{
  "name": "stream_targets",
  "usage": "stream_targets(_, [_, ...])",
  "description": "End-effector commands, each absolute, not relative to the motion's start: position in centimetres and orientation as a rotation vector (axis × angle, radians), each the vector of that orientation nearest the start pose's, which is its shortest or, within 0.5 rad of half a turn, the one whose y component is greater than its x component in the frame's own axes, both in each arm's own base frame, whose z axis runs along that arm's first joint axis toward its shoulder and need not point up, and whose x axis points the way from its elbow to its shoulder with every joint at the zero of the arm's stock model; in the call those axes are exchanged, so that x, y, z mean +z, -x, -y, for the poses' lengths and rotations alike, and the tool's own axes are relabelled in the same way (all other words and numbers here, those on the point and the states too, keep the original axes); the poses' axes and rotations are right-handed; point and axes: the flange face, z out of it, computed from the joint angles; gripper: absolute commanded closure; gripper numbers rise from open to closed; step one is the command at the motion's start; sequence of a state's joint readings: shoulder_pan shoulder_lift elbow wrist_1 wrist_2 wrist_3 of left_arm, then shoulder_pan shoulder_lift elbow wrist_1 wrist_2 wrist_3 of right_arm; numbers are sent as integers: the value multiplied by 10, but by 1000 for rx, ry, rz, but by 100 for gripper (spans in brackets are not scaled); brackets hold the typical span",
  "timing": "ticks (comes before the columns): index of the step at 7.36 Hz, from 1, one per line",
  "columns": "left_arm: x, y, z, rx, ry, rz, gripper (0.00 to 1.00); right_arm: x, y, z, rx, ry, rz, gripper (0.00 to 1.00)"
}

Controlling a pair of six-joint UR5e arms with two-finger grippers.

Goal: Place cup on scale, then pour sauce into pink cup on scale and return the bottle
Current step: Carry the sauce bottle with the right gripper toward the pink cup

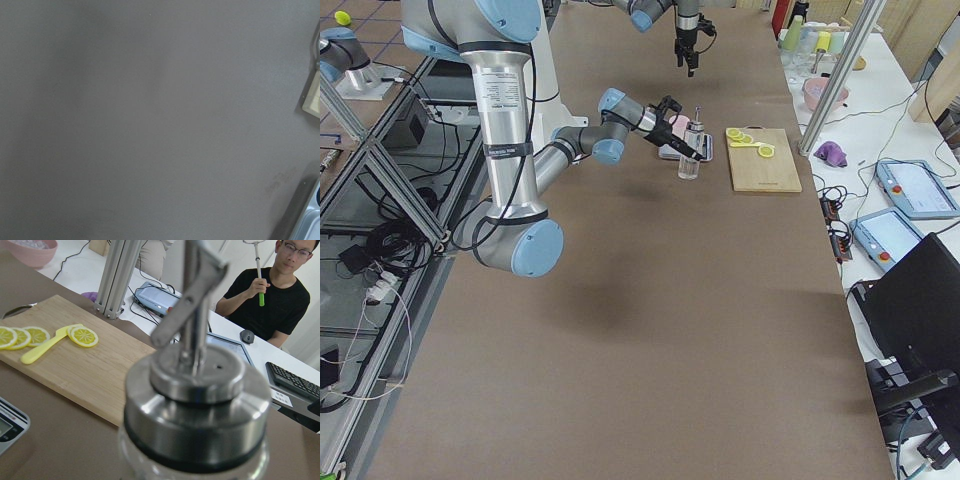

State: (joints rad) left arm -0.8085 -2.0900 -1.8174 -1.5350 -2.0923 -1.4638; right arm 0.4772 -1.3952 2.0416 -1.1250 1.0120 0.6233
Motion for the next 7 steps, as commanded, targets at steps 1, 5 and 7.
stream_targets(1, [259, -373, 510, -465, 135, -864, 1, 255, 372, 402, -86, -1105, 545, 100])
stream_targets(5, [259, -373, 511, -467, 136, -863, 1, 271, 380, 401, -198, -1096, 463, 100])
stream_targets(7, [259, -371, 511, -471, 135, -864, 1, 268, 404, 397, -221, -1091, 477, 100])
